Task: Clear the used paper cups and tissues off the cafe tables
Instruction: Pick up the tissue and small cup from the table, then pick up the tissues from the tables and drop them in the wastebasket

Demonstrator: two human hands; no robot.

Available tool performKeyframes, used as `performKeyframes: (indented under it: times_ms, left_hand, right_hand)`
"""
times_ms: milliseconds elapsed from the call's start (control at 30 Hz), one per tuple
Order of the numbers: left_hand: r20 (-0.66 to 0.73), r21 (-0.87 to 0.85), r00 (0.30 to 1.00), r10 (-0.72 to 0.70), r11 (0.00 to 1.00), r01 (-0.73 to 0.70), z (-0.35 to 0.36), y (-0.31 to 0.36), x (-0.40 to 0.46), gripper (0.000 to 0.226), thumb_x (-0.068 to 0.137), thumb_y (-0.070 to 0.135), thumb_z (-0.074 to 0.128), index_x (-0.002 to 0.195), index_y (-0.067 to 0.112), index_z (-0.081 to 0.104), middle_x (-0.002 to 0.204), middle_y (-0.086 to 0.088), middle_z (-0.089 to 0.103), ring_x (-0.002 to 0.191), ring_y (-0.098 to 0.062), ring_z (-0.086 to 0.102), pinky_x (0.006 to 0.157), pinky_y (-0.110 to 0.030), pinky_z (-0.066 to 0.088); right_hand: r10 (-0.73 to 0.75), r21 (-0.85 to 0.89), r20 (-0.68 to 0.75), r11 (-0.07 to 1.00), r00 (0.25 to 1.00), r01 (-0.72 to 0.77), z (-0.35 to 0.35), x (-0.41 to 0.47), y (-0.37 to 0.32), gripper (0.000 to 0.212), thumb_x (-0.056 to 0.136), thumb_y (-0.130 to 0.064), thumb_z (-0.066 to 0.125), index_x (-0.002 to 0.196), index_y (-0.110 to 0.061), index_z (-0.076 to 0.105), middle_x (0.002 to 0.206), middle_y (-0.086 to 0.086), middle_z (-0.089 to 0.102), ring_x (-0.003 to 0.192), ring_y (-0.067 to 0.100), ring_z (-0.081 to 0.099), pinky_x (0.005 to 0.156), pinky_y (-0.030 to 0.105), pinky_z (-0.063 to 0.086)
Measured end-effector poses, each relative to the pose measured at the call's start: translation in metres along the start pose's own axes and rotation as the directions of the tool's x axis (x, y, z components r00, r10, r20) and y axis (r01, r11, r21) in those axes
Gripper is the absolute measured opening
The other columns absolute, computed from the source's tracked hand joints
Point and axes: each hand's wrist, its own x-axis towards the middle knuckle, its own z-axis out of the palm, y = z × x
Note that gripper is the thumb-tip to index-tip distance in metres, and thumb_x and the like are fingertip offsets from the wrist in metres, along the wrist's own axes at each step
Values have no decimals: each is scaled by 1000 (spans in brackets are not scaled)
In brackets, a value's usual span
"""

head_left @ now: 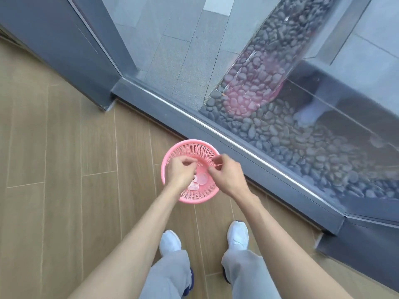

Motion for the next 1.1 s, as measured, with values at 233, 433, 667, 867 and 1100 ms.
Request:
performKeyframes:
  times_ms: [233, 433, 667, 867, 1100]
  left_hand:
    - [215, -380, 927, 308, 901, -211, -47, 196, -174, 19, 102, 15, 56, 106, 12, 74, 108, -7, 75, 105, -18, 68, 95, -41, 54]
    - [400, -438, 725, 560, 812, -386, -73, 318, -297, 26, 95, 30, 58, 109, 15, 74, 114, -7, 75, 103, -17, 68, 98, -40, 51]
    - [673, -445, 375, 637, 754, -483, -43, 354, -433, 22, 102, 18, 53, 106, 16, 74, 111, -5, 77, 112, -25, 69, 98, -40, 52]
    - [861, -419, 23, 508, 735, -533, -1, 317, -577, 26, 103, 24, 53, 114, 15, 75, 114, 1, 76, 114, -18, 68, 104, -46, 51]
    - [895, -420, -367, 254, 756, -502, 11, 220, -768, 25, 102, 23, 54, 117, 15, 73, 115, 1, 75, 112, -15, 69, 98, -35, 54]
  right_hand:
    - [25, 493, -390, 850, 920, 186, -174, -128, -114, 23, 88, -34, 67, 109, -26, 70, 107, -9, 74, 99, 9, 69, 96, 38, 54]
    - [89, 580, -661, 691, 745, 432, -295, -254, -178, 21, 86, -29, 63, 104, -21, 72, 103, 4, 77, 99, 20, 73, 89, 36, 57]
    - [262, 513, -834, 693, 487, 506, -328, -420, -173, 28, 91, -26, 61, 114, -13, 71, 107, 1, 77, 104, 16, 71, 97, 41, 56]
    - [493, 504, -852, 678, 178, 535, -324, -586, -135, 35, 85, -29, 60, 115, -13, 70, 109, 1, 76, 106, 15, 71, 95, 38, 57]
    - [663, 447, -702, 694, -259, 564, -267, -796, -99, 23, 91, -21, 64, 110, -11, 71, 108, 10, 75, 104, 25, 72, 91, 39, 59]
